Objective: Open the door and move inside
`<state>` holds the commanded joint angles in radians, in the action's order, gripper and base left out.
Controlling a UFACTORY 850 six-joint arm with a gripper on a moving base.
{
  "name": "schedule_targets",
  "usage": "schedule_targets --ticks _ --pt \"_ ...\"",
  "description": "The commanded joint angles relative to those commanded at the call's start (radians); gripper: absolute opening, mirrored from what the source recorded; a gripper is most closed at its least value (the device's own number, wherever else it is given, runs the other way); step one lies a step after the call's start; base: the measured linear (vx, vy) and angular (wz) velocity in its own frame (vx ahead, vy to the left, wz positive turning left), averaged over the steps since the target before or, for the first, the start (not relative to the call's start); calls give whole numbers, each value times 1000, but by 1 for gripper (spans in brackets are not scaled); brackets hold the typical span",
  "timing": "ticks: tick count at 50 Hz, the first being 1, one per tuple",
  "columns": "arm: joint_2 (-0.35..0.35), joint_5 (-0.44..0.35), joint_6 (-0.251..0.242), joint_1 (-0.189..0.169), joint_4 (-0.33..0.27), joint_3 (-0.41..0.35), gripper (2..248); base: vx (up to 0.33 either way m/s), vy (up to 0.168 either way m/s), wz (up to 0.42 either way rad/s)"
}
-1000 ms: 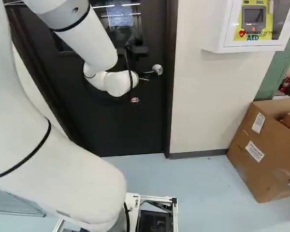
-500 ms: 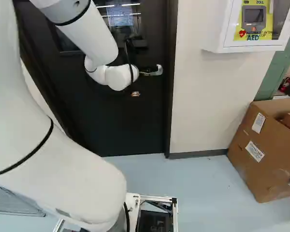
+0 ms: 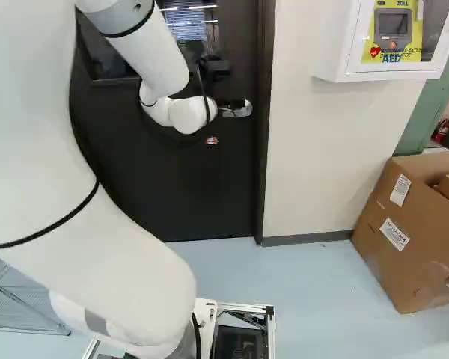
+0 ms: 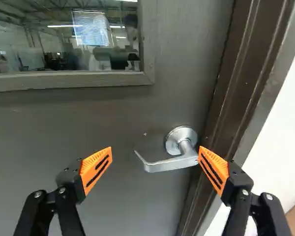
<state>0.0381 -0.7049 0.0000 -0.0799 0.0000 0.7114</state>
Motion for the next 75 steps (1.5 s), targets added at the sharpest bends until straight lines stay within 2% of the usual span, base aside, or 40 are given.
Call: schedule_targets --ticks 14,42,59,75 --pt "-45 0 0 9 0 44 247 0 0 0" --pt "-111 0 0 19 0 66 247 0 0 0" --pt "-199 0 0 33 0 122 247 0 0 0" --pt "-234 0 0 35 0 124 247 0 0 0"
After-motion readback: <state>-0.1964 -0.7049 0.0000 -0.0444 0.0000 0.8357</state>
